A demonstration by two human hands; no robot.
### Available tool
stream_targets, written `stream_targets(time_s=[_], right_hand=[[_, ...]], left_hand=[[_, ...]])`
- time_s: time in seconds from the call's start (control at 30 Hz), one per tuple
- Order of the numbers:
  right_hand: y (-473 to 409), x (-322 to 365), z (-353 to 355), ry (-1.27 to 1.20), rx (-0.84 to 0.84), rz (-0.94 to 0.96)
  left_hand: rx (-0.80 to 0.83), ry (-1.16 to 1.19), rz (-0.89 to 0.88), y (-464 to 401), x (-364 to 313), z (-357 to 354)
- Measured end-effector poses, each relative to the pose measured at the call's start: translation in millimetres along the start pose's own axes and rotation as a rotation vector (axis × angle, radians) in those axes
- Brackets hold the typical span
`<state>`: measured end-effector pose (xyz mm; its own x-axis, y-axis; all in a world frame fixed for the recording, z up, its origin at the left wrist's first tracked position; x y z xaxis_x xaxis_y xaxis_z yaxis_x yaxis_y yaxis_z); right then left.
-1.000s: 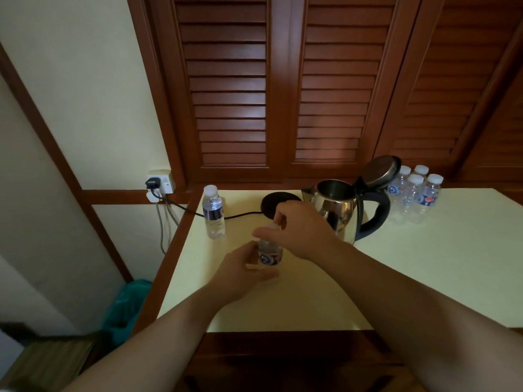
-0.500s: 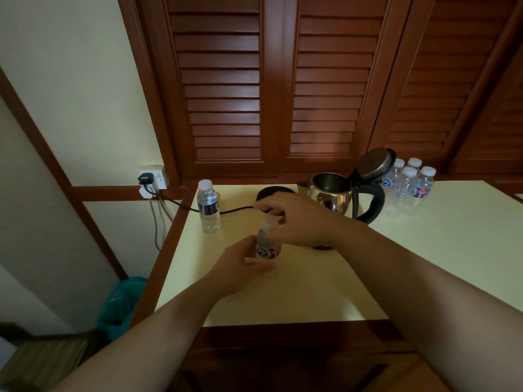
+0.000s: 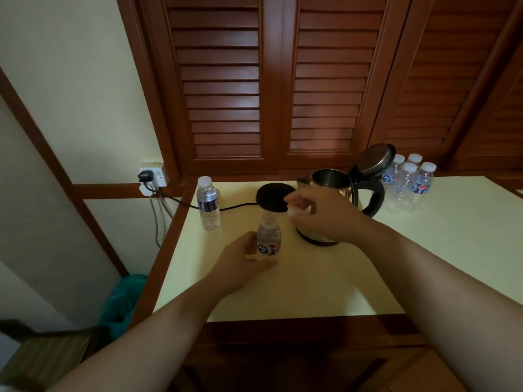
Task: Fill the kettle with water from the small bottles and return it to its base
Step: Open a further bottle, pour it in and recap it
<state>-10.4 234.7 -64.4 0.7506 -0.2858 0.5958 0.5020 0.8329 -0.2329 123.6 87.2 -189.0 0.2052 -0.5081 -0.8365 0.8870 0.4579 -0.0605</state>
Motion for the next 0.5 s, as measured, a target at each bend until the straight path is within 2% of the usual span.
stream_targets(time_s=[0.3, 0.5], right_hand=[[59.0, -89.1, -52.9, 0.070, 0.109, -0.220], [89.8, -129.9, -48.1, 0.198, -0.009, -0.269]], left_hand=[[-0.211, 0.130, -0.049, 4.4, -16.5, -6.1], [-0.245, 0.107, -0.109, -10.9, -32.2, -2.7]])
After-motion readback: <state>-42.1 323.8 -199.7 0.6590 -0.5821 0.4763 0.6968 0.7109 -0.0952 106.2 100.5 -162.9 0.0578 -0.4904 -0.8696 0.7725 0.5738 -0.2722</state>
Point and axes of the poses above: each hand's wrist, its own y-axis away from the middle knuckle, its own z-axis out of the back of the hand, x = y × z, the point moved 6 cm from there along -y, towards the middle knuckle, and after that the axes turned 1 degree about -x, right-handed, at the moved point
